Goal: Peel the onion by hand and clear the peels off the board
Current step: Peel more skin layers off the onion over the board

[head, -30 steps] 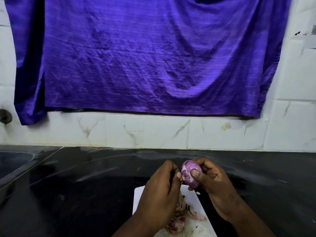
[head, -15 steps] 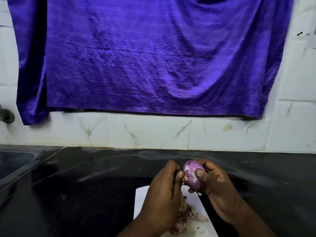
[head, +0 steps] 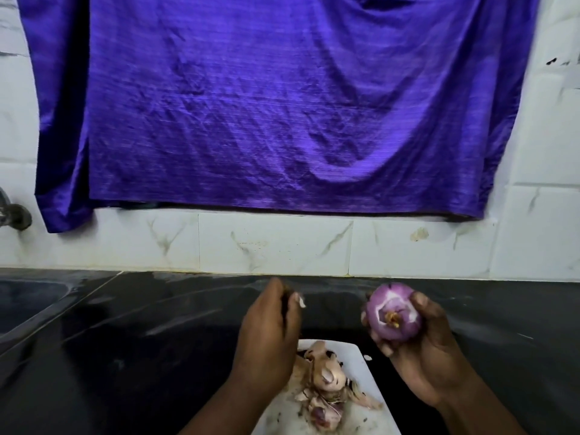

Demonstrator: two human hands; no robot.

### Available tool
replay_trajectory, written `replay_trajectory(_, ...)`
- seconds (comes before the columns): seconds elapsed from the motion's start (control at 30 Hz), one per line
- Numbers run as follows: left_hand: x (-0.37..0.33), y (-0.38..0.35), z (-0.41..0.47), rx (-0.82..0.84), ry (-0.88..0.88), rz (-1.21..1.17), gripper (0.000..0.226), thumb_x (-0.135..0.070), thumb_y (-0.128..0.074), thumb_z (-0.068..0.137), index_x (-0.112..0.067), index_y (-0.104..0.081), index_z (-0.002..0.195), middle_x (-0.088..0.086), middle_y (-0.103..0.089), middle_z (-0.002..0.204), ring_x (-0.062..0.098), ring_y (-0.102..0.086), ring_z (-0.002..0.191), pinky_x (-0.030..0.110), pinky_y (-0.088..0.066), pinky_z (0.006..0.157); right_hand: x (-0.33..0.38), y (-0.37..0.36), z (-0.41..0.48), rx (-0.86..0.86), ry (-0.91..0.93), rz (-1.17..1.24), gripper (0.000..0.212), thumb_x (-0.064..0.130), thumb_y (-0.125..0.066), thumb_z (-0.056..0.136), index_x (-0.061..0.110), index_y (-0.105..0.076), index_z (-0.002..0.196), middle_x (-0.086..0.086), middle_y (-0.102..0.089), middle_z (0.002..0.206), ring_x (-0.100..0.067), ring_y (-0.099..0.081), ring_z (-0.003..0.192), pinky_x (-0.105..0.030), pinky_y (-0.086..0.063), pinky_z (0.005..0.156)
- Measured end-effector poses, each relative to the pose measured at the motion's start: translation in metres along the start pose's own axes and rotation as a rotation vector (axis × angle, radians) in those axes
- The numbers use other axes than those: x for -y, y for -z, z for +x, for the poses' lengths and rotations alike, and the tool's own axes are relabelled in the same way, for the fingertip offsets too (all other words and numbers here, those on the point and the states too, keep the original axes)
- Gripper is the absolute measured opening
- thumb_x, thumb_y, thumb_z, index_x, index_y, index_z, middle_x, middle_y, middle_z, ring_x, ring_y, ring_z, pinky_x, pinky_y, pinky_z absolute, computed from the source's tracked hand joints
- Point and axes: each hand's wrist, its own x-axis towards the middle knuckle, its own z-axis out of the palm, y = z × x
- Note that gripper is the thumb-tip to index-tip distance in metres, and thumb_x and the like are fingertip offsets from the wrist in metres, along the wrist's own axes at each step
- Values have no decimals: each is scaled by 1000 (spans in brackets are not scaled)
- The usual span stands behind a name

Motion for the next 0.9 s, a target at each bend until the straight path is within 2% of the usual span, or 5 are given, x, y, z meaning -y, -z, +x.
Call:
replay_trajectory(0.27,-12,-9,-12,162,-197,51,29,-30,-70,88,-24,-47,71,-9,-54,69,8,-52,65,20,-37,57,-8,-5,2,-20,-59,-46,84,60,-99,37,-3,-78,88,-29,-67,76,-23,-61,47,-26,-47,36)
replay_trajectory(0.4,-14,-8,-13,179,-248,-6,10,-17,-64,87,-24,-58,91,-12,-58,88,13,-57,85,39,-53,69,-11,-4,3,3,-85,-53,80,58,-97,48,-3,-76,95,-25,-68,73,-23,-62,48,-29,-48,37)
replay_trajectory(0.63,-15,-8,-12,236,-352,-33,43,-34,-70,98,-35,-60,139,-18,-48,144,9,-48,138,32,-49,105,-10,-2,4,17,-202,-184,66,70,-81,68,11,-79,99,-18,-66,74,-24,-54,48,-28,-45,42)
replay_trajectory(0.77,-17,-6,-13,278,-338,-59,46,-46,-75,91,-38,-63,135,-26,-41,148,5,-44,141,36,-52,103,-10,-3,3,11,-312,-219,55,64,-62,84,12,-78,84,-15,-59,58,-21,-49,34,-21,-38,32)
replay_trajectory(0.9,-17,-6,-13,249,-329,-102,45,-50,-77,86,-38,-65,128,-25,-46,144,9,-47,139,36,-55,99,-9,-3,1,21,-394,-211,56,61,-65,85,8,-77,97,-20,-58,64,-24,-50,32,-20,-37,29)
